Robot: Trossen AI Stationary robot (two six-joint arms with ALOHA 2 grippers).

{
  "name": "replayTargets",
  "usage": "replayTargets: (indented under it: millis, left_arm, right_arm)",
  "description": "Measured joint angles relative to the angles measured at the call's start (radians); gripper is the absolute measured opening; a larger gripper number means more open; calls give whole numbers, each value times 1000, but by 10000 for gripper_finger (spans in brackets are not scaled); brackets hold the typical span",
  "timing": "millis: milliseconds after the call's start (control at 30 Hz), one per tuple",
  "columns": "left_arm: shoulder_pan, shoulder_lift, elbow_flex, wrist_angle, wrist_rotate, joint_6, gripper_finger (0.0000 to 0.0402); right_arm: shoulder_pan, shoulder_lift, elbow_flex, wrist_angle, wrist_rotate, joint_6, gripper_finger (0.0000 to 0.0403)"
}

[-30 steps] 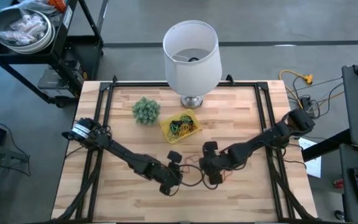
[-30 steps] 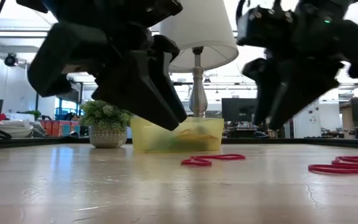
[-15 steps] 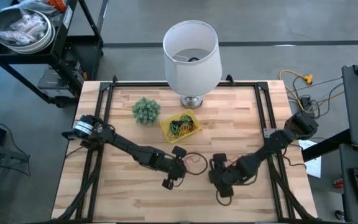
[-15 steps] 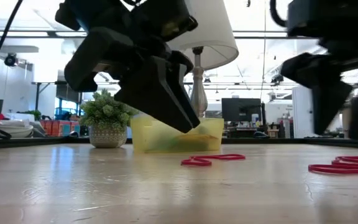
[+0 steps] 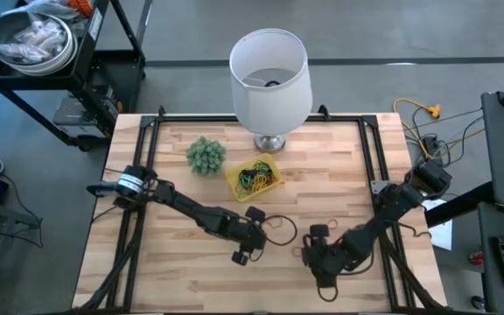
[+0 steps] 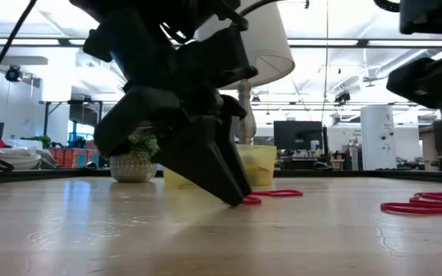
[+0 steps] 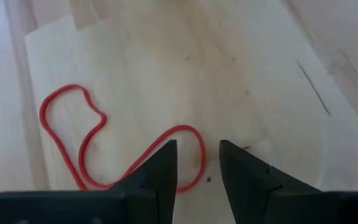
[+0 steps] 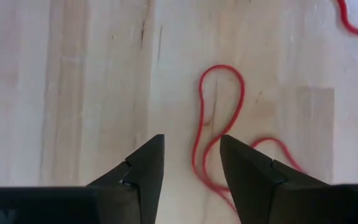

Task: Pick and place rubber bands into bin
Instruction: Put the top left red rubber band into the yellow bin

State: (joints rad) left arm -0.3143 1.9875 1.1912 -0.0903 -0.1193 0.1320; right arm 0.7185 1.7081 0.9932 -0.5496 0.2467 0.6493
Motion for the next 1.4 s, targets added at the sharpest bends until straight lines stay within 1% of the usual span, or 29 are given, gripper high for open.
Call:
replayTargets:
  millis: [133,333,533,700,800,933,1167,1400]
  left_arm:
    - [9,-2,10,-50,21,-23,90]
    - [24,-4,11,-75,86,-89,45]
    - [41,-5,11,-99,114,-124,9]
    - [41,-8,10,-120,105,-107,1]
    - [27,-25,10,-132,44,-88,0]
    - [14,-72,4,-144,-50,-58,0]
    - [0,-184,6,-117,-133,-16,0]
    - [1,-271,14,-101,-314,42,0]
  right_arm:
    - [25,0,0,0,6,40,144]
    - [50,0,0,0,19,81,136]
    - [52,0,0,3,21,110,128]
    - [52,0,0,5,21,110,122]
    - [52,0,0,6,24,110,120]
    - [54,0,0,9,59,109,116]
    - [54,0,-3,14,92,108,118]
    - [56,0,-4,24,124,108,111]
